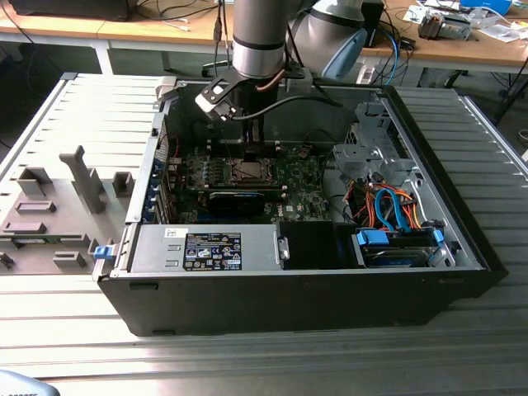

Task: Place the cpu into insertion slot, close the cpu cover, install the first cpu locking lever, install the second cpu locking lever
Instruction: 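Close the cpu cover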

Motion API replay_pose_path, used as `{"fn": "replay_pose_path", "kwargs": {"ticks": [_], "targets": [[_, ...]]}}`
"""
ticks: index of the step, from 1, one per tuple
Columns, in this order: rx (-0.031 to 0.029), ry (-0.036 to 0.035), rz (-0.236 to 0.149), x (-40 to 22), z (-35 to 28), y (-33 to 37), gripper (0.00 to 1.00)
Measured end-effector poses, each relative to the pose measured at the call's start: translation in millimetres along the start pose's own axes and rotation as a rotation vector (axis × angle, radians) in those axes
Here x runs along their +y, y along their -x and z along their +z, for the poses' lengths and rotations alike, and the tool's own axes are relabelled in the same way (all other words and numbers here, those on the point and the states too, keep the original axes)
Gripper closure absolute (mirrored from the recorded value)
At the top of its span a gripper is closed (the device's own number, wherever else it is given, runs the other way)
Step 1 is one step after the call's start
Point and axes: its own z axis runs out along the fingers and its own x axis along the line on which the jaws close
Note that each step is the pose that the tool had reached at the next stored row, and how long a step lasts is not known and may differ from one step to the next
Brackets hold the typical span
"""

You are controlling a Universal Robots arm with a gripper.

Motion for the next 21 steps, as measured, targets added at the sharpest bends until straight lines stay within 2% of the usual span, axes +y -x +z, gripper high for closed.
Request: {"fn": "replay_pose_path", "kwargs": {"ticks": [9,14,21], "targets": [[0.0,0.0001,0.0,-0.2,-7.3,0.2,0.89],[0.0,0.0001,0.0,-0.3,-13.5,0.4,0.89],[0.0001,0.0,0.0,-0.3,-14.1,0.4,0.89]]}}
